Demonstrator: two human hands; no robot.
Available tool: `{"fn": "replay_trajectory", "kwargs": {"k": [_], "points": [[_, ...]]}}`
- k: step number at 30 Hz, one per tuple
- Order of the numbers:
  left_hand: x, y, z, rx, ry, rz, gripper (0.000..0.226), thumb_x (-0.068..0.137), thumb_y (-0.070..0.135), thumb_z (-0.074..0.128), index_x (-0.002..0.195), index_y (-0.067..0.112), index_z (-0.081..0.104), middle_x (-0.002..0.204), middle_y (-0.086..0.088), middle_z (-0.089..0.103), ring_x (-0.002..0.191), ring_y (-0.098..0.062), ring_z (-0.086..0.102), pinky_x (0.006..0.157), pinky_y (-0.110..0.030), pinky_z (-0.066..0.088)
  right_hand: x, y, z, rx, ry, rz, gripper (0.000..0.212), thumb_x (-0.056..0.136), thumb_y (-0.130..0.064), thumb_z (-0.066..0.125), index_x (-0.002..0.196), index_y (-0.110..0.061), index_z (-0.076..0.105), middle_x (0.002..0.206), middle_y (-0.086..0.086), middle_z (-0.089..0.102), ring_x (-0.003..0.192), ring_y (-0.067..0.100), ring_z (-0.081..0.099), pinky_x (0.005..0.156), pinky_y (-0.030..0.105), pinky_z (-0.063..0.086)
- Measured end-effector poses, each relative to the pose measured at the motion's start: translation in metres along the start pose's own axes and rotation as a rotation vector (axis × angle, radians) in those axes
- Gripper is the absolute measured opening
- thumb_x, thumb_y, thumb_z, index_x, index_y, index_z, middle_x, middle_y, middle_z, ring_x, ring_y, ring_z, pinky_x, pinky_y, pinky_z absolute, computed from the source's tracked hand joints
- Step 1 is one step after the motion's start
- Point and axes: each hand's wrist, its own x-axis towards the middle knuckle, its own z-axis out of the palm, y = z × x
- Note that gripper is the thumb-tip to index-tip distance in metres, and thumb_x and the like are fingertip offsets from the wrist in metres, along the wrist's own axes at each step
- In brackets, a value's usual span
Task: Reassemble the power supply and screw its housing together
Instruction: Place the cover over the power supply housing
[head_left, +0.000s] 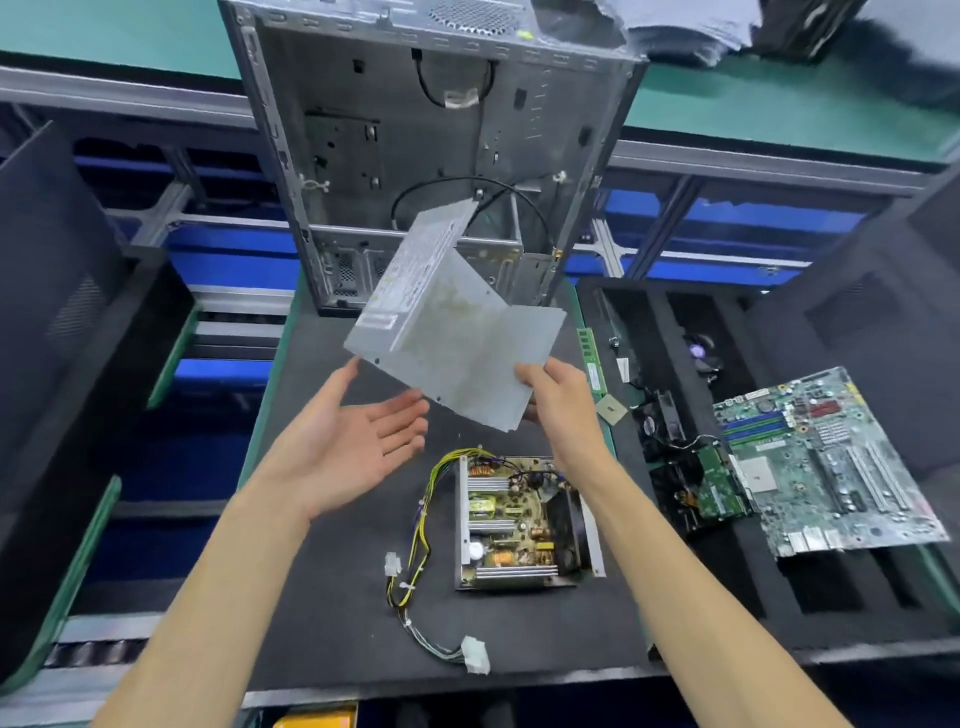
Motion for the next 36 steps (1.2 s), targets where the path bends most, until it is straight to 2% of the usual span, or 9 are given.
{"fn": "replay_trajectory", "kwargs": {"k": [5,9,12,14,18,22,26,31,36], "points": [[-0.013,-0.018,0.035,-0.062,-0.017,0.035,0.049,0.085,0.046,0.065,0.093,-0.001,0.074,0.088,-0.009,0.068,0.067,-0.021,0.066,0.06,-0.028,0.059,-0.013,0.007,-0.027,0.031,-0.014,-0.022,0.019,0.101,-0.015,0.053,0.1,-0.01,0.071,0.097,-0.004,0.077,0.091,0.011,0.072,0.081,0.042,0.06],[-0.023,-0.036,0.055,-0.13,-0.032,0.015,0.035,0.094,0.032,0.057,0.106,0.001,0.068,0.089,-0.009,0.066,0.066,-0.021,0.067,0.056,-0.027,0.058,-0.018,0.012,-0.047,0.102,-0.046,-0.023,0.023,0.105,-0.01,0.049,0.094,-0.018,0.068,0.084,-0.016,0.076,0.08,0.002,0.071,0.068,0.023,0.059],[-0.028,-0.049,0.065,-0.142,-0.088,0.029,0.038,0.084,0.015,0.067,0.12,0.002,0.068,0.114,-0.013,0.072,0.096,-0.026,0.074,0.077,-0.035,0.064,-0.02,0.011,-0.064,0.237,-0.093,0.02,0.023,0.108,-0.02,0.044,0.096,-0.018,0.064,0.081,-0.009,0.072,0.082,0.009,0.067,0.076,0.026,0.054],[-0.03,-0.057,0.069,-0.132,-0.14,0.055,0.069,0.067,0.0,0.085,0.131,0.001,0.061,0.132,-0.015,0.066,0.122,-0.024,0.065,0.098,-0.038,0.054,-0.02,0.012,-0.073,0.317,-0.144,0.05,0.03,0.111,-0.03,0.036,0.107,-0.019,0.065,0.094,-0.002,0.072,0.093,0.015,0.066,0.089,0.036,0.055],[-0.034,-0.064,0.076,-0.022,-0.145,0.107,0.071,0.07,0.004,0.085,0.134,-0.005,0.056,0.14,-0.018,0.06,0.13,-0.025,0.059,0.104,-0.037,0.05,-0.021,0.014,-0.098,0.296,-0.112,0.055,0.059,0.113,-0.032,0.026,0.086,-0.024,0.078,0.088,-0.008,0.079,0.101,0.015,0.068,0.076,0.026,0.06],[-0.03,-0.067,0.071,0.096,-0.041,0.218,0.045,0.088,0.013,0.058,0.13,-0.004,0.062,0.132,-0.016,0.066,0.118,-0.023,0.067,0.087,-0.032,0.061,-0.019,0.018,-0.123,0.223,-0.099,0.087,0.058,0.111,-0.043,0.03,0.103,-0.011,0.078,0.097,0.009,0.077,0.089,0.023,0.07,0.086,0.043,0.056],[-0.03,-0.077,0.06,0.415,-0.002,0.323,0.037,0.091,0.017,0.056,0.119,0.0,0.072,0.135,-0.017,0.064,0.114,-0.023,0.066,0.087,-0.032,0.061,-0.019,0.021,-0.128,0.307,-0.221,0.127,0.064,0.108,-0.052,0.032,0.1,-0.009,0.079,0.082,0.007,0.074,0.063,0.013,0.067,0.058,0.024,0.053],[-0.031,-0.103,0.045,0.665,0.009,0.331,0.029,0.093,0.021,0.064,0.115,0.004,0.07,0.102,-0.015,0.063,0.093,-0.024,0.053,0.083,-0.033,0.051,-0.026,0.025,-0.121,0.305,-0.281,0.118,0.056,0.105,-0.054,0.04,0.116,-0.007,0.069,0.094,0.015,0.07,0.079,0.027,0.062,0.068,0.034,0.049],[-0.029,-0.116,0.041,0.667,0.036,0.327,0.017,0.094,0.02,0.065,0.098,0.005,0.071,0.079,-0.008,0.046,0.072,-0.014,0.049,0.072,-0.025,0.056,-0.029,0.033,-0.113,0.226,-0.259,0.098,0.028,0.102,-0.023,0.056,0.117,-0.005,0.069,0.113,0.022,0.073,0.091,0.033,0.062,0.076,0.043,0.045]]}}
